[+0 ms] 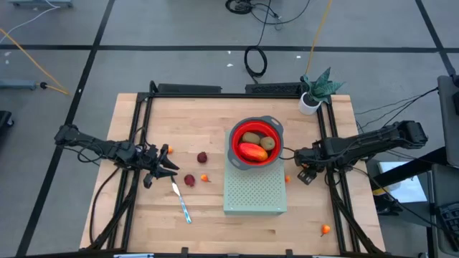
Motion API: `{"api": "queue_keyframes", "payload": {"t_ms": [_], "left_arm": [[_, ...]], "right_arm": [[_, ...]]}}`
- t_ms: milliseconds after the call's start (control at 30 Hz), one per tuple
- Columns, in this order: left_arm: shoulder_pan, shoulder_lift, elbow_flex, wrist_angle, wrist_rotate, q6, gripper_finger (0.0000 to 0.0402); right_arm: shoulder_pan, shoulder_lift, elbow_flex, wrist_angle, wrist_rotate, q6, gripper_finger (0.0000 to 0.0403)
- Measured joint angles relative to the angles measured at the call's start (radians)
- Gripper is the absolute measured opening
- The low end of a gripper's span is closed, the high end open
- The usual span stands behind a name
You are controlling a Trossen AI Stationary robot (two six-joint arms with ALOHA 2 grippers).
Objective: Pick & Place Fruit
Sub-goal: Put the orange into the red strainer bowl on the shelf
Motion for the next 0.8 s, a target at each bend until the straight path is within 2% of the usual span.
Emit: {"api": "queue_keyframes", "payload": {"t_ms": [167, 300, 800], "left_arm": [[0.0, 0.0, 0.0, 0.0, 0.0, -0.003, 0.0102], [0.0, 0.0, 0.0, 0.0, 0.0, -0.003, 0.0102], [0.0, 0.0, 0.0, 0.0, 0.034, -0.03, 0.0102]], "right_arm": [[0.0, 0.0, 0.0, 0.009, 0.001, -0.004, 0.0227], [0.0, 0.0, 0.0, 0.016, 0.024, 0.007, 0.0259], [0.0, 0.0, 0.0, 0.016, 0.001, 0.019, 0.025]]}}
